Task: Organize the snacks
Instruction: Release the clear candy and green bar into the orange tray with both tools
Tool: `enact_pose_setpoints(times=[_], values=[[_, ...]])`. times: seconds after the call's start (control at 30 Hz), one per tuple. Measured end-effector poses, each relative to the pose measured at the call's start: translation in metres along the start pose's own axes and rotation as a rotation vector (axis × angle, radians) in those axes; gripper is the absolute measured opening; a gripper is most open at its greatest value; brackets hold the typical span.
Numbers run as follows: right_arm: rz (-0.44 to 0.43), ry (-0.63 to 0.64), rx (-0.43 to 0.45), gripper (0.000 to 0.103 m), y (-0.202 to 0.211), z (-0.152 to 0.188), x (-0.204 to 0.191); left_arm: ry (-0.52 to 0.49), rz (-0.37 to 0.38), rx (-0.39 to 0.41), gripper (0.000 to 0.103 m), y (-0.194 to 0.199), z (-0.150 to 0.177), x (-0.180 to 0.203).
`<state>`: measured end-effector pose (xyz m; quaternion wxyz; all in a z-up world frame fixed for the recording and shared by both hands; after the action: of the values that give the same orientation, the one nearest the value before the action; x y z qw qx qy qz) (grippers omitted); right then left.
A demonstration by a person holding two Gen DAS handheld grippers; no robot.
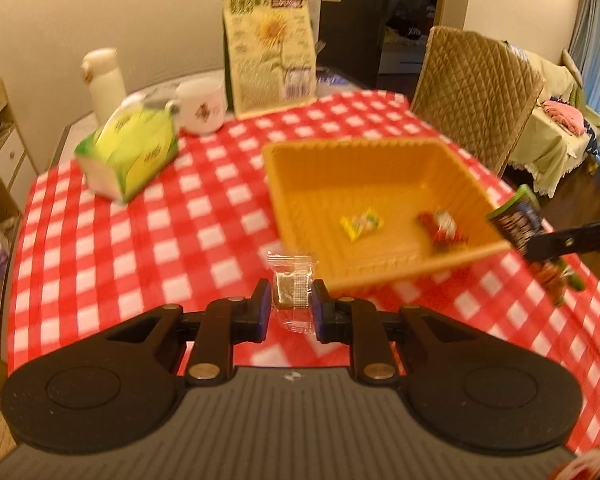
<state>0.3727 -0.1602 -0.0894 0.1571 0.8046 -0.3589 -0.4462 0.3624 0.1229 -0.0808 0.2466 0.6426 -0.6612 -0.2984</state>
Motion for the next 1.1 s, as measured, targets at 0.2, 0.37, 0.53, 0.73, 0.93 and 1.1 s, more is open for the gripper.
enact_pose_setpoints(times=[0.2,0.37,0.53,0.73,0.93,1.1], values=[[0.002,-0.051,0.049,0.022,-0.019,-0.037,-0.003,0.015,0.006,0.025,0.019,-0.017,-0.041,0.017],[0.004,-0.137,0.080,0.022,-0.039,-0.064,0.005,0.046,0.012,0.011,0.019,-0.037,-0.068,0.027],[0.026,-0.242,0.074,0.022,-0.062,-0.076,0.026,0.071,0.015,-0.024,0.019,-0.064,-0.083,0.032],[0.058,-0.339,0.053,0.022,-0.083,-0.075,0.053,0.067,0.004,-0.064,0.019,-0.093,-0.087,0.038],[0.084,-0.362,0.051,0.022,-0.092,-0.077,0.063,0.048,-0.004,-0.096,0.019,-0.114,-0.085,0.042],[0.093,-0.374,0.056,0.022,-0.095,-0.078,0.067,0.045,-0.011,-0.107,0.020,-0.124,-0.084,0.042]])
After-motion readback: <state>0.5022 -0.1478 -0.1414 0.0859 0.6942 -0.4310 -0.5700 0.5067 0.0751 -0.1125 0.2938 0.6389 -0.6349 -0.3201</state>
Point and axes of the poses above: each gripper's, at about its wrist camera, not at the fingertips, and y roughly against the way its jaws point, x to its right, z to its underside, the point moved 6 cm from there along -y, roughly the way its jaws point, and after that the axes turned 7 degrees about -z, right-handed, at the moved point
